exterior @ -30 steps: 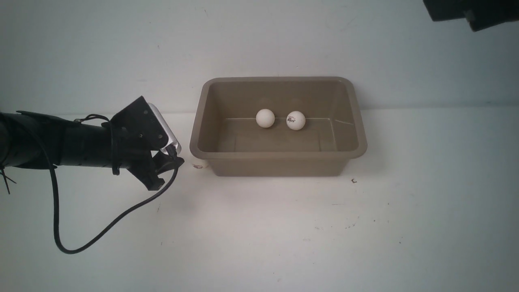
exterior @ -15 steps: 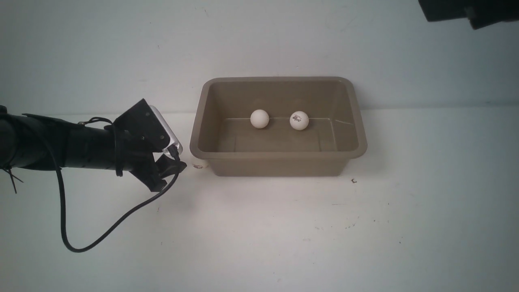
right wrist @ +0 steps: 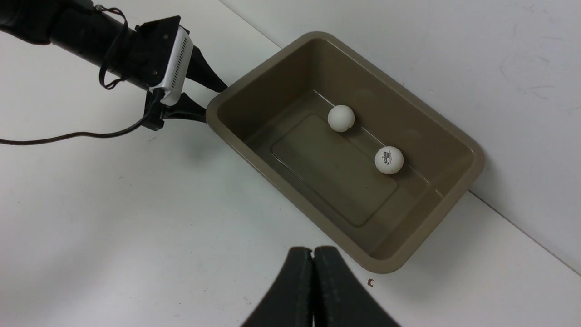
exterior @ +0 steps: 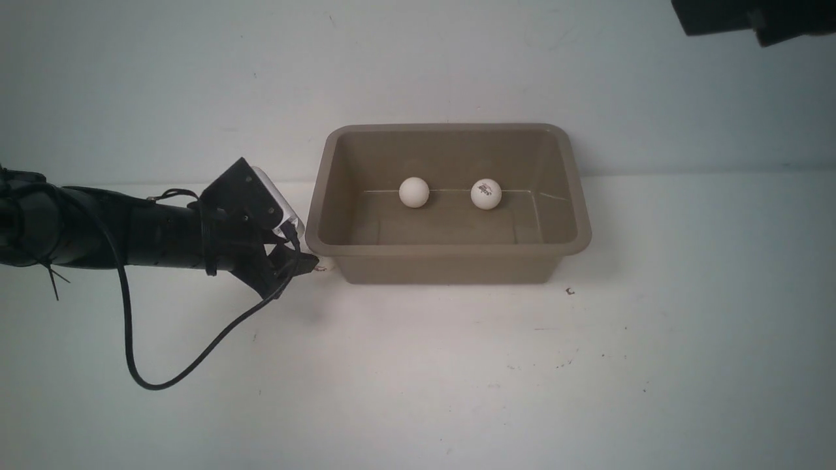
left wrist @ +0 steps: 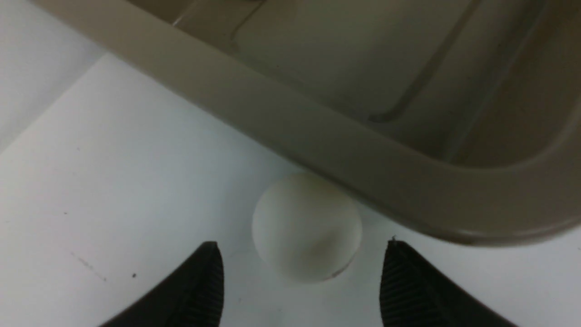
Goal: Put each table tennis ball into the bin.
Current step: Use the left arm to clamp the table tennis ball closest to it
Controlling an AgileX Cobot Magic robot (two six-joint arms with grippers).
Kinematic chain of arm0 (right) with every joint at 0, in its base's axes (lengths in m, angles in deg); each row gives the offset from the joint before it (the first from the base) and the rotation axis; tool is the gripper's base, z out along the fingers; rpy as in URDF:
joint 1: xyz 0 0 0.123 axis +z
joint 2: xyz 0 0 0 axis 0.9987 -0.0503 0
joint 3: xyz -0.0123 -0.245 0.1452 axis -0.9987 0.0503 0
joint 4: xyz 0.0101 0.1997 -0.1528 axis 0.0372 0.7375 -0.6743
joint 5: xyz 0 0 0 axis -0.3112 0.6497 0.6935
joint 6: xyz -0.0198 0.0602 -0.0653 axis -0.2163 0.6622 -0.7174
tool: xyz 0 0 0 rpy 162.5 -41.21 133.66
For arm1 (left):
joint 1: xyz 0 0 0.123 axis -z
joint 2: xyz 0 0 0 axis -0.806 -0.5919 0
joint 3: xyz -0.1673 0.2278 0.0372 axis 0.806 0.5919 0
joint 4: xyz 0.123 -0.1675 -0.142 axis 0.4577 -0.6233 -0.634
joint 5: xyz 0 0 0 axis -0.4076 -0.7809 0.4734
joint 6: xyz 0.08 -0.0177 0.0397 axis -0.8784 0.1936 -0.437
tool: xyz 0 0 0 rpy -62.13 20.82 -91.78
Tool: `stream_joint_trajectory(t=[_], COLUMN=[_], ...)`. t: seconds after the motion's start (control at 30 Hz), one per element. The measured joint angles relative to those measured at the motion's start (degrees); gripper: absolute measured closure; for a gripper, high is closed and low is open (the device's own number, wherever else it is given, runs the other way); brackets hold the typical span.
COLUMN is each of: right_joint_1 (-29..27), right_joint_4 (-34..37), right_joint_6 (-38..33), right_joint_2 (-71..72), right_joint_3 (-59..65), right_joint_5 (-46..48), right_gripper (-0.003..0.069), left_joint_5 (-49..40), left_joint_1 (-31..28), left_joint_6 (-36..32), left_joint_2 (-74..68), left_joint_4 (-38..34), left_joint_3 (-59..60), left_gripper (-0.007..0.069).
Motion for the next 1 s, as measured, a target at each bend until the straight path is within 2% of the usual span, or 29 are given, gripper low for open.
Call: stream_joint_trajectory(t=[1.0], right_joint_1=[0.0], right_joint_4=[1.6], right_joint_6=[0.0], right_joint_2=[0.0], right_joint_3=[0.0], right_joint_5=[0.0], right_gripper=[0.0675], left_joint_5=[-1.5], left_joint_1=[1.2], left_joint_6=[0.1], left_joint_2=[-5.6], left_joint_4=[-1.8], left_joint_3=[-2.8], left_gripper=[0.0205])
